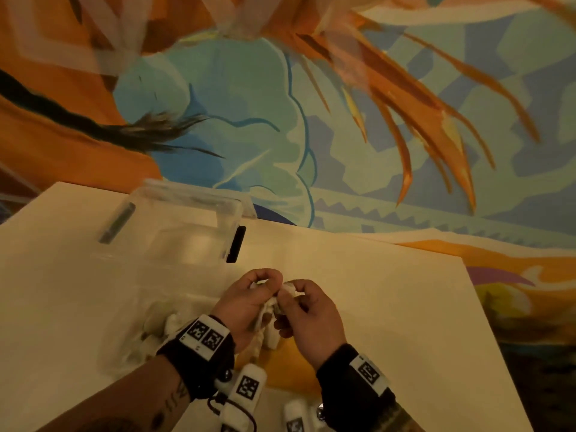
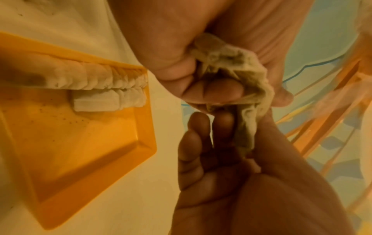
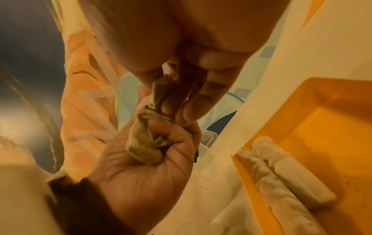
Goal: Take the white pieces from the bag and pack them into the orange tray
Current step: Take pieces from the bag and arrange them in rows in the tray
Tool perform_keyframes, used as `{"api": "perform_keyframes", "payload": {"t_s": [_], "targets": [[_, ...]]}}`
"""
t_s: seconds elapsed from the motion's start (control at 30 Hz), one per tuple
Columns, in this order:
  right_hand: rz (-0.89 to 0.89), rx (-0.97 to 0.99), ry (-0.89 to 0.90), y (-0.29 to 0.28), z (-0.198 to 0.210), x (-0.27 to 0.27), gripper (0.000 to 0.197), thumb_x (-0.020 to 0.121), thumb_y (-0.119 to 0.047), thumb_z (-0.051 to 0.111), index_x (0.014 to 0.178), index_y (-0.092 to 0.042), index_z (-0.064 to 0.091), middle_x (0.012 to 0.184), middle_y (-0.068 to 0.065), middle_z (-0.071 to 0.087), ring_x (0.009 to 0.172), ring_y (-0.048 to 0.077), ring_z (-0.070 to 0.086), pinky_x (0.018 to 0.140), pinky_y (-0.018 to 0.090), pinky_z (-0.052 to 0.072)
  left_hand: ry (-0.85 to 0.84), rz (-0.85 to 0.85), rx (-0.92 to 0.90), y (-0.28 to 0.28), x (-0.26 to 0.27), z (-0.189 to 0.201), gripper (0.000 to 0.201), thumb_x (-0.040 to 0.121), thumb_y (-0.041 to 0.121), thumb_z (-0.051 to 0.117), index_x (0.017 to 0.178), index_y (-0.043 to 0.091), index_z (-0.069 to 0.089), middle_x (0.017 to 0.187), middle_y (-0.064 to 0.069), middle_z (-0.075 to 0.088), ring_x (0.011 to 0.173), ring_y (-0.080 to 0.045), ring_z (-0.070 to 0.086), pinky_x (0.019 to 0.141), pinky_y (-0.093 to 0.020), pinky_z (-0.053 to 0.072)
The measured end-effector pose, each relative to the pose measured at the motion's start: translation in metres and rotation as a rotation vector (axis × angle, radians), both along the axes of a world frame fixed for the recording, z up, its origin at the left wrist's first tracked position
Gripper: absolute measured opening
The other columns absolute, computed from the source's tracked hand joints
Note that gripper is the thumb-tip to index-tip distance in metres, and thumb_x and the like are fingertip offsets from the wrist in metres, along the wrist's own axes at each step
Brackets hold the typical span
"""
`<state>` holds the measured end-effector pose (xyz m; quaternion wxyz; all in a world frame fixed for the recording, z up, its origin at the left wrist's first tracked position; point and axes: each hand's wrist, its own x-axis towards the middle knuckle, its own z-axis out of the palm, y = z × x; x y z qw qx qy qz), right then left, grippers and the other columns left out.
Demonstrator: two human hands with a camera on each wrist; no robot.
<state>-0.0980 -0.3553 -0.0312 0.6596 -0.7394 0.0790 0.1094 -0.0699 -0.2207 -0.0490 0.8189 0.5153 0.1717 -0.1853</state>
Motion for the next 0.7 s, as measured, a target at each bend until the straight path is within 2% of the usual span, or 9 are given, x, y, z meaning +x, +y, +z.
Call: {"api": "perform_keyframes", "payload": {"t_s": [0.1,0.2,0.27,0.3,0.37,0.43,0.5,0.6,0.7], "targets": [[-0.061,-0.013,0.009,-0.009,-0.002,-0.002,0.012,0.095,-0.034,0.059,0.096,-0.022,0.063,0.076,0.007,0.071,0.060,0.020,0.068,0.055,0.030,0.053,0.019,-0.049,-0.031,-0.005,-0.003,-0.009,0.068,0.056,0.038,0.086,0.115,0.015,0.063,0.103,-0.015,0.071,0.081,-0.026,0.060,0.061,-0.031,0.042],[-0.101,-0.050,-0.016,-0.019,-0.004,-0.002,0.018,0.096,-0.034,0.057,0.095,-0.018,0.064,0.070,0.003,0.067,0.058,0.014,0.063,0.052,0.023,0.049,0.024,-0.091,-0.014,-0.006,-0.005,-0.012,0.065,0.057,0.034,0.090,0.115,0.018,0.065,0.101,-0.011,0.070,0.072,-0.020,0.059,0.049,-0.023,0.043],[-0.116,-0.079,-0.032,-0.026,-0.005,-0.002,0.023,0.095,-0.037,0.058,0.089,-0.015,0.064,0.068,0.003,0.067,0.060,0.016,0.063,0.054,0.027,0.050,0.003,-0.101,0.007,-0.004,-0.008,-0.010,0.057,0.060,0.029,0.085,0.113,0.019,0.068,0.096,-0.010,0.067,0.067,-0.018,0.055,0.043,-0.020,0.042],[-0.120,-0.096,-0.039,-0.030,-0.006,-0.001,0.027,0.094,-0.039,0.058,0.085,-0.014,0.064,0.067,0.003,0.067,0.061,0.018,0.064,0.056,0.031,0.052,-0.014,-0.101,0.022,-0.002,-0.010,-0.010,0.052,0.062,0.026,0.082,0.111,0.020,0.070,0.094,-0.010,0.066,0.068,-0.019,0.054,0.044,-0.021,0.042],[-0.113,-0.154,-0.062,-0.036,-0.007,0.002,0.036,0.092,-0.047,0.058,0.080,-0.013,0.062,0.067,0.004,0.067,0.061,0.019,0.065,0.062,0.041,0.054,-0.052,-0.106,0.047,0.002,-0.012,-0.009,0.044,0.063,0.022,0.081,0.106,0.021,0.074,0.098,-0.009,0.069,0.079,-0.023,0.058,0.056,-0.027,0.047],[-0.089,-0.245,-0.095,-0.039,-0.008,0.005,0.043,0.088,-0.057,0.058,0.074,-0.015,0.059,0.067,0.005,0.068,0.063,0.021,0.067,0.066,0.044,0.056,-0.106,-0.136,0.091,0.005,-0.012,-0.011,0.043,0.061,0.024,0.086,0.103,0.023,0.077,0.108,-0.008,0.072,0.092,-0.021,0.066,0.073,-0.030,0.052],[-0.055,-0.306,-0.117,-0.039,-0.006,0.005,0.049,0.083,-0.063,0.058,0.071,-0.015,0.057,0.067,0.007,0.067,0.066,0.025,0.066,0.065,0.046,0.057,-0.168,-0.204,0.165,0.006,-0.012,-0.009,0.045,0.060,0.029,0.092,0.103,0.025,0.077,0.111,-0.006,0.074,0.101,-0.019,0.069,0.084,-0.032,0.053],[0.009,-0.379,-0.138,-0.034,-0.004,0.004,0.058,0.078,-0.069,0.058,0.068,-0.011,0.053,0.067,0.012,0.064,0.067,0.029,0.065,0.064,0.047,0.056,-0.256,-0.259,0.296,0.002,-0.015,-0.004,0.020,0.075,0.027,0.084,0.093,0.020,0.077,0.097,-0.007,0.075,0.089,-0.019,0.068,0.083,-0.036,0.054],[-0.020,-0.334,-0.132,-0.031,-0.005,0.004,0.056,0.071,-0.075,0.059,0.071,-0.020,0.055,0.071,0.010,0.066,0.069,0.028,0.066,0.063,0.045,0.056,-0.243,-0.223,0.317,0.002,-0.015,-0.005,0.028,0.073,0.040,0.080,0.087,0.016,0.076,0.090,-0.010,0.075,0.085,-0.023,0.069,0.080,-0.040,0.055]]}}
